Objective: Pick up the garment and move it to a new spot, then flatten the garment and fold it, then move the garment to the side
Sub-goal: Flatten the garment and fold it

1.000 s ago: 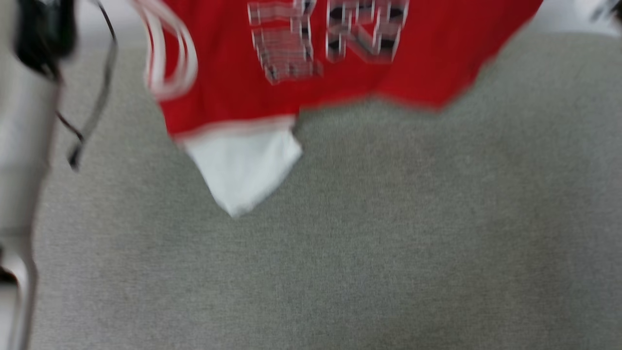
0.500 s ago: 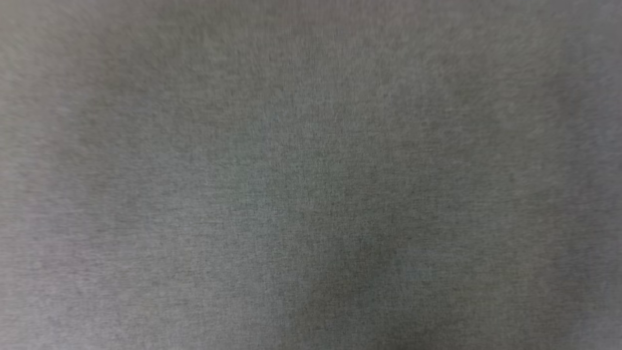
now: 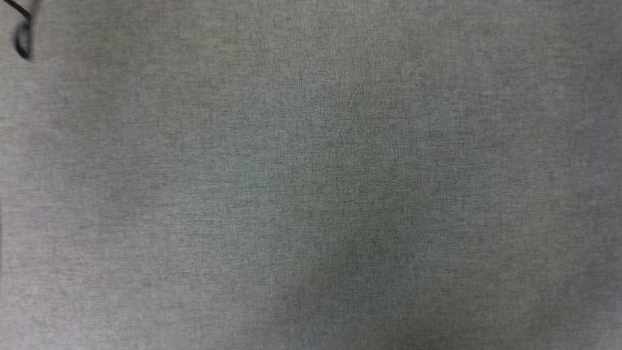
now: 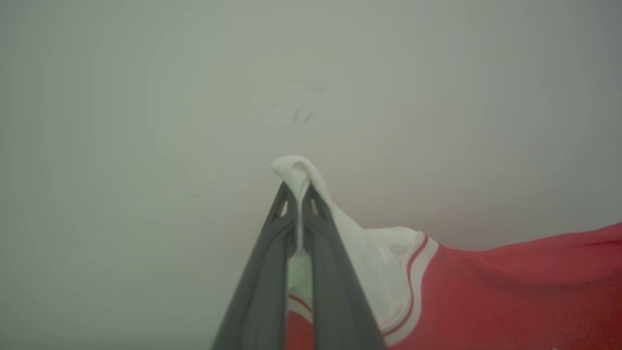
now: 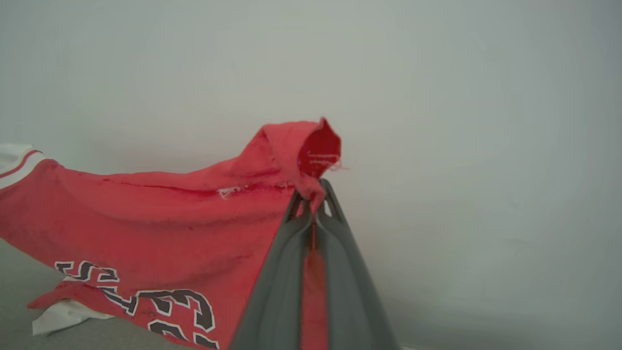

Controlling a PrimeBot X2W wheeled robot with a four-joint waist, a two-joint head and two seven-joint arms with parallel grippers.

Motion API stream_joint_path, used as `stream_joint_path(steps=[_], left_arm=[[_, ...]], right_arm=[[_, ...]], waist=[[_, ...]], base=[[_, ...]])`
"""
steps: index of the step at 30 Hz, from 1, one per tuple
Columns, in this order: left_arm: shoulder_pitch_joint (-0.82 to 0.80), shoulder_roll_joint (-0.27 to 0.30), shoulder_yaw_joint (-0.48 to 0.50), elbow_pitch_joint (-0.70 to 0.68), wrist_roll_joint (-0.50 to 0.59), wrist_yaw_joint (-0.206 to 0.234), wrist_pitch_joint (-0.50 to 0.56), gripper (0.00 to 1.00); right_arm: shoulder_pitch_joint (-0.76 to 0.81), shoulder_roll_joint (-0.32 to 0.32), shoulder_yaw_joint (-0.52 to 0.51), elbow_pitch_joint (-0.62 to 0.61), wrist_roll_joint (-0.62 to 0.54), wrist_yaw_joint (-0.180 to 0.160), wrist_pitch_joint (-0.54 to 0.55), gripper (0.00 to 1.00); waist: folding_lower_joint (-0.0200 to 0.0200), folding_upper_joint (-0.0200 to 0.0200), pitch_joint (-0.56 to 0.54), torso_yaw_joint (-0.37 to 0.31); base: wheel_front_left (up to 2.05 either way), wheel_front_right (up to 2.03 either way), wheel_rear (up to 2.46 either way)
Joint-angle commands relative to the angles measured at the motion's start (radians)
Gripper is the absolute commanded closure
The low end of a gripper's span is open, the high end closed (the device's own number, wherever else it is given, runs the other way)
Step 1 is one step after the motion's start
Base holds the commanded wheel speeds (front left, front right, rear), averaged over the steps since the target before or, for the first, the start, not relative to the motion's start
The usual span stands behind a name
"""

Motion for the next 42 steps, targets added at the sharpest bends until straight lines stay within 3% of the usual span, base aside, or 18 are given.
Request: stream_joint_path(steps=[1,13,17,21,28,29,34,41,42], left_arm=[[0.025,-0.003,-0.001,0.008,-0.003,-0.004,-0.005,1.0],[0.441,-0.039,-0.007,0.057,-0.092,-0.062,-0.059,1.0],[0.638,-0.037,0.001,0.026,-0.126,-0.061,-0.071,1.0],[0.841,-0.017,0.032,-0.05,-0.164,-0.032,-0.083,1.0],[1.189,0.027,0.063,-0.306,-0.195,0.072,-0.084,1.0],[1.349,0.046,0.079,-0.453,-0.215,0.141,-0.059,1.0],[1.58,0.081,0.096,-0.711,-0.247,0.258,0.005,1.0],[1.787,0.119,0.102,-0.972,-0.251,0.388,0.067,1.0],[1.829,0.126,0.105,-1.034,-0.247,0.416,0.076,1.0]], right_arm=[[0.023,-0.001,0.008,0.007,0.008,-0.001,-0.007,1.0],[0.369,-0.021,0.21,0.036,0.153,-0.001,-0.061,1.0],[0.546,-0.026,0.251,0.004,0.195,-0.001,-0.075,1.0],[0.704,-0.036,0.272,-0.038,0.235,-0.001,-0.082,1.0],[0.965,-0.078,0.249,-0.129,0.277,-0.001,-0.1,1.0],[1.074,-0.095,0.224,-0.177,0.292,-0.001,-0.093,1.0],[1.255,-0.115,0.157,-0.277,0.272,-0.001,-0.063,1.0],[1.499,-0.105,-0.012,-0.477,0.174,-0.001,0.059,1.0],[1.588,-0.076,-0.102,-0.589,0.121,-0.001,0.131,1.0]], waist=[[-0.0002,0.0,-0.009,0.002],[-0.0002,0.0,-0.226,0.021],[-0.0002,0.0,-0.319,0.023],[-0.0002,0.0,-0.398,0.015],[-0.0002,0.0,-0.518,0.021],[-0.0002,0.0,-0.568,0.018],[-0.0002,0.0,-0.629,0.019],[-0.0002,0.0,-0.68,0.021],[-0.0002,0.0,-0.683,0.024]], base=[[0.0,0.0,0.0],[0.0,0.0,0.0],[0.0,0.0,0.0],[0.0,0.0,0.0],[0.0,0.0,0.0],[0.0,0.0,0.0],[0.0,0.0,0.0],[0.0,0.0,0.0],[0.0,0.0,0.0]])
